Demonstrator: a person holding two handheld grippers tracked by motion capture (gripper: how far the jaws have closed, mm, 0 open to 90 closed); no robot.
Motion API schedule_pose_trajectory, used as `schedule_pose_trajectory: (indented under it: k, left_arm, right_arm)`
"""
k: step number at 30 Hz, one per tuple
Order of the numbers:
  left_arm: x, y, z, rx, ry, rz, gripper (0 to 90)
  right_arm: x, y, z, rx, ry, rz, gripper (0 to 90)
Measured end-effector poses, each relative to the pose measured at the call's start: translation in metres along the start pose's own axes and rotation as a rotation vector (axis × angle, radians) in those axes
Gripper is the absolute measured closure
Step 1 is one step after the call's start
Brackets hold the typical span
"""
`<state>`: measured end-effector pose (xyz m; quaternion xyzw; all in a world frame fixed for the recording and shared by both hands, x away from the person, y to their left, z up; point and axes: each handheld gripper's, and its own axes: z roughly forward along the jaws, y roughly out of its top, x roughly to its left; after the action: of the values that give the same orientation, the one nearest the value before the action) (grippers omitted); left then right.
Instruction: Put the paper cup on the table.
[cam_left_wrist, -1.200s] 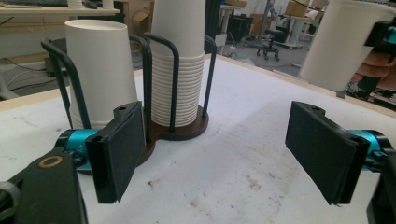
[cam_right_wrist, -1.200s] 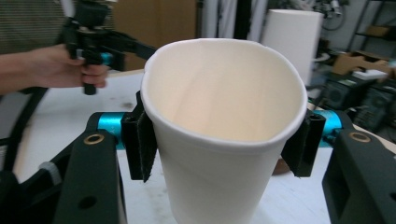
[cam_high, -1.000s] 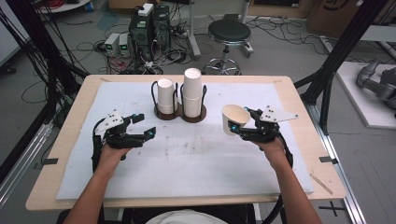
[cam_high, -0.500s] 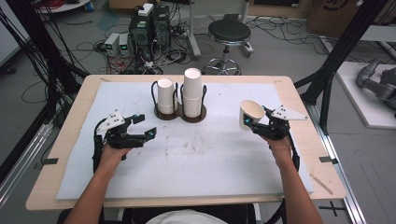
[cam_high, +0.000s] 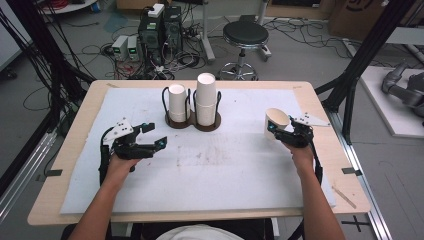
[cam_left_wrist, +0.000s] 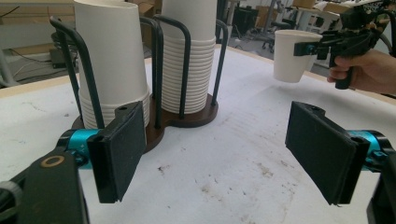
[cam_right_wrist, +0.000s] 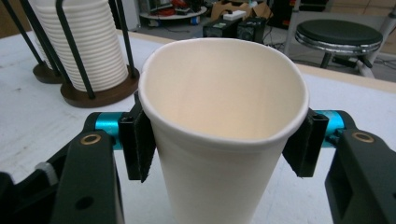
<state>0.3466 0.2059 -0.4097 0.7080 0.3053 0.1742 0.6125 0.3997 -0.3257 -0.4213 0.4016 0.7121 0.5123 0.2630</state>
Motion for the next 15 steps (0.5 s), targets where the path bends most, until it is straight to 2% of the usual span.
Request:
schedule_pose_trajectory:
  k: [9,12,15]
  left_arm:
    - [0.0003,-0.0003,0.0002,0.005,0.007,-0.002,20.5]
    - [0.0002,-0.0005,0.0004,0.007,0.006,-0.002,20.5]
    - [0.0003,-0.0006,0.0003,0.009,0.011,0.0,20.4]
  right_arm:
    - [-0.0011,-0.0093,0.0078,0.066,0.016,0.024,37.2]
    - [-0.001,-0.0103,0.0091,0.072,0.017,0.014,36.7]
    - [-0.0029,-0.0113,0.0078,0.074,0.024,0.032,35.7]
